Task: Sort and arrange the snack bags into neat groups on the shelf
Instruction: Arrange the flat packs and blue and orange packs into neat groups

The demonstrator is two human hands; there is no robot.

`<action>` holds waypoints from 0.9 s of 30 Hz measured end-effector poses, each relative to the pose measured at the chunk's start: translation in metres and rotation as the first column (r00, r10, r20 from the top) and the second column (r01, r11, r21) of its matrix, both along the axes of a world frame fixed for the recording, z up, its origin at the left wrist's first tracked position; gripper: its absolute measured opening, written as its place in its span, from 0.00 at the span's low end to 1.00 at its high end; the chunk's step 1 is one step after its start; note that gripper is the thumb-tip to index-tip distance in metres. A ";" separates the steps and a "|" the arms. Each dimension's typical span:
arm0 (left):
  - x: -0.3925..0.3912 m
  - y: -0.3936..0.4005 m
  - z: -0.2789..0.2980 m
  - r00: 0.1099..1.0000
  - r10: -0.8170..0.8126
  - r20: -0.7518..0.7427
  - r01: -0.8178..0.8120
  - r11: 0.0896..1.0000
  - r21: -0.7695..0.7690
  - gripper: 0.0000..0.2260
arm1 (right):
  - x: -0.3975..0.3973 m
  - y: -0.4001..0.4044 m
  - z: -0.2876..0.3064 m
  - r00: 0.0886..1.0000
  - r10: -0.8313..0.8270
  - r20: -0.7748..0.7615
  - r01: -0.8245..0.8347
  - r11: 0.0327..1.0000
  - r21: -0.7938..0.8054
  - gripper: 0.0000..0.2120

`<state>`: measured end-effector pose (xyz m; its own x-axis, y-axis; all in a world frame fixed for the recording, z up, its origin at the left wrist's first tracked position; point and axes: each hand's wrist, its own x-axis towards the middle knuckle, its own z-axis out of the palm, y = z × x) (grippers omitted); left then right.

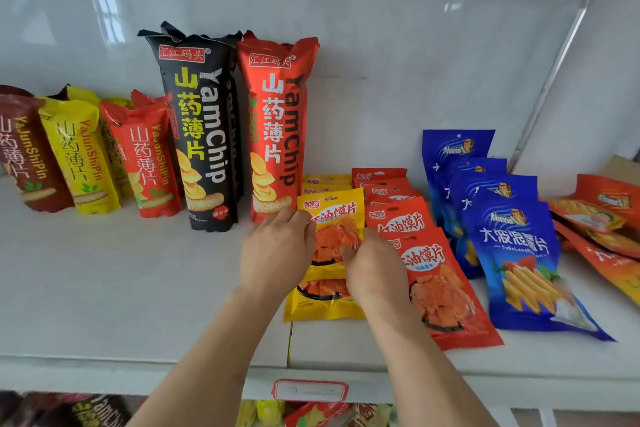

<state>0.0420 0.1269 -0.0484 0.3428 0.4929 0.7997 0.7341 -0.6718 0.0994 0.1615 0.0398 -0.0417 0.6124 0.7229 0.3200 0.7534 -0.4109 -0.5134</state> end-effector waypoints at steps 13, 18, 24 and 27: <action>0.046 -0.028 0.009 0.989 -0.130 -0.077 0.136 0.988 0.079 0.14 | 0.047 -0.044 0.023 0.952 0.020 0.307 -0.049 0.995 0.088 0.11; 0.105 -0.061 0.019 0.972 -0.223 -0.080 0.232 0.963 0.136 0.11 | 0.112 -0.089 0.033 0.924 -0.029 0.382 0.013 0.999 0.045 0.10; 0.206 -0.115 0.021 0.943 -0.308 -0.126 0.325 0.933 0.154 0.07 | 0.206 -0.149 0.032 0.921 -0.083 0.380 0.083 0.996 0.015 0.11; 0.260 -0.147 0.019 0.938 -0.314 -0.143 0.334 0.933 0.138 0.10 | 0.260 -0.182 0.027 0.921 -0.094 0.377 0.087 0.996 0.036 0.10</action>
